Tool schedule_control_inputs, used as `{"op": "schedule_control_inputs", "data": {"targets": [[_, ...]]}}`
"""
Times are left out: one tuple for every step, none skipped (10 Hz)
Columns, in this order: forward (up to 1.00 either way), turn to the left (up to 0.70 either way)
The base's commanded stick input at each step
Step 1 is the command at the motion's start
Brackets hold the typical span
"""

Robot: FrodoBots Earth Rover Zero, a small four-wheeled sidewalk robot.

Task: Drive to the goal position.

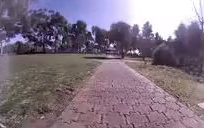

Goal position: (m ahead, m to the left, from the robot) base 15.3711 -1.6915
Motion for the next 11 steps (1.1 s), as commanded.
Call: {"op": "schedule_control_inputs", "data": {"targets": [[0.70,-0.35],[0.70,-0.35],[0.70,-0.35],[0.70,0.00],[0.70,0.00],[0.70,0.00],[0.70,0.00],[0.70,0.00],[0.70,0.00],[0.70,0.00],[0.70,0.00]]}}
